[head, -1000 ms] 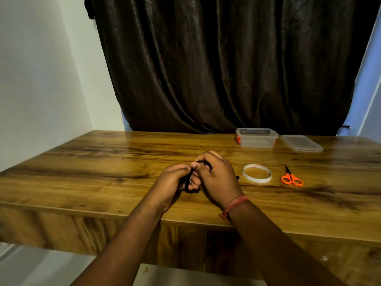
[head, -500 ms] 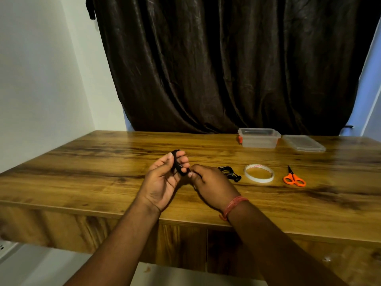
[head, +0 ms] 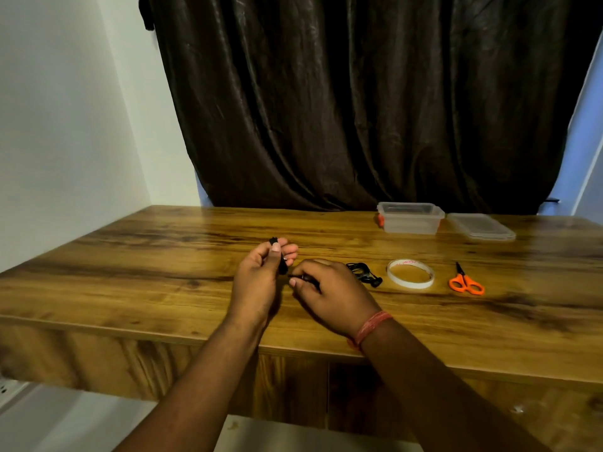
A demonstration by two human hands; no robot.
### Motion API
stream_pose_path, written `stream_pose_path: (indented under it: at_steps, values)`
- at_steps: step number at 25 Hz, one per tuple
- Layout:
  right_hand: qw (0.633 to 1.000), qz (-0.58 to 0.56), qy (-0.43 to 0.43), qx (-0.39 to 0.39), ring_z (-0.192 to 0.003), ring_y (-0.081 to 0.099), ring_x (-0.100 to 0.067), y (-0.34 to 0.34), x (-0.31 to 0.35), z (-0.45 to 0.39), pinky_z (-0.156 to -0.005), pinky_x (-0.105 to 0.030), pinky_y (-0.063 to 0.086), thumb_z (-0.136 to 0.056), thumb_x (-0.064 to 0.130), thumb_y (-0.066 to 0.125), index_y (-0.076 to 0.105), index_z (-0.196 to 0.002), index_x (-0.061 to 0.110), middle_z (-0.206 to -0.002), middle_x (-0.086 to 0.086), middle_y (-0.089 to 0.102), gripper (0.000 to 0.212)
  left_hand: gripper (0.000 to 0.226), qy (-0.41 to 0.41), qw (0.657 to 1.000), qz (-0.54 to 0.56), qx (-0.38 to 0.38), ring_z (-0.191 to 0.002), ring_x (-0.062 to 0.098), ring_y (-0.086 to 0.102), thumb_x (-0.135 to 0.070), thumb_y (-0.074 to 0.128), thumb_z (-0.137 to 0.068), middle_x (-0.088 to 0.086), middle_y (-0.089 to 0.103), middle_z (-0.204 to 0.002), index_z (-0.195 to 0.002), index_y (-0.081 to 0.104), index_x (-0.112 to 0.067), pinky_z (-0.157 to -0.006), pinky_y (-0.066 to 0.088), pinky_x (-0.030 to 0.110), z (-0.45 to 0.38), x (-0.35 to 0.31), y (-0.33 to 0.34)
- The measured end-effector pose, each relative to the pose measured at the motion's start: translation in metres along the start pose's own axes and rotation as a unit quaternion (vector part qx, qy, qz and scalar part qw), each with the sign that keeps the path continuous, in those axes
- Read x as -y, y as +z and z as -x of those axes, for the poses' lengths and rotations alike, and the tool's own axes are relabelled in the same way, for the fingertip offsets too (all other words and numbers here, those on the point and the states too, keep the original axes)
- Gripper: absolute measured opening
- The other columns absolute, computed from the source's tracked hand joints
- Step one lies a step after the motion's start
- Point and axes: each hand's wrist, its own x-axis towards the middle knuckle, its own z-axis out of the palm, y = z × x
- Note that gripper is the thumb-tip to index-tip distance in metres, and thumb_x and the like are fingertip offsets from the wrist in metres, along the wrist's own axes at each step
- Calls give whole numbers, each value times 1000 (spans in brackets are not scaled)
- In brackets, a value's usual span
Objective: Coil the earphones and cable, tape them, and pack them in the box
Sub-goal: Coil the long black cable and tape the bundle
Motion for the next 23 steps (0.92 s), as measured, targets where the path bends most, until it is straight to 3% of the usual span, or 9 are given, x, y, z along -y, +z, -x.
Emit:
stream_pose_path:
  at_steps: [2, 4, 7, 11, 23]
  values:
    - [998, -47, 22, -40, -93, 58, -5, -3, -3, -1, -78, -21, 48, -94, 26, 61, 69, -100, 22, -103, 7, 66, 11, 20, -21, 998, -41, 32, -98, 31, 68, -23, 54, -98, 13, 75, -99, -98, 73, -18, -93, 51, 46, 0, 5, 3]
    - [996, -57, 25, -67, -94, 59, -6, -3, -6, -3, -80, -24, 49, -93, 23, 63, 70, -97, 21, -101, 7, 64, 9, 21, -24, 994, -79, 77, -94, 33, 67, -25, 55, -95, 15, 73, -95, -93, 74, -16, -88, 50, 46, 2, 6, 6]
    - [993, -65, 39, -89, -87, 57, -5, -5, -6, -4, -74, -26, 50, -91, 20, 65, 68, -91, 20, -94, 8, 58, 2, 24, -59, 990, -55, 113, -75, 27, 60, -9, 48, -98, 16, 66, -79, -84, 67, -5, -70, 47, 36, 8, 0, 12]
    - [983, -101, 59, -139, -85, 55, -1, -10, -9, -6, -71, -12, 43, -88, 12, 69, 67, -84, 16, -91, 9, 58, 6, 31, -92, 980, -36, 172, -55, 20, 49, -4, 40, -97, 11, 56, -61, -76, 62, -2, -52, 39, 26, 13, -6, 10]
    - [977, -157, 90, -112, -93, 58, 0, -9, -14, -8, -82, -17, 45, -94, 17, 63, 71, -91, 23, -92, 15, 62, 11, 21, -144, 967, 16, 209, -52, 15, 47, -17, 48, -90, 2, 43, -56, -72, 54, -9, -51, 39, 23, 13, -16, 4]
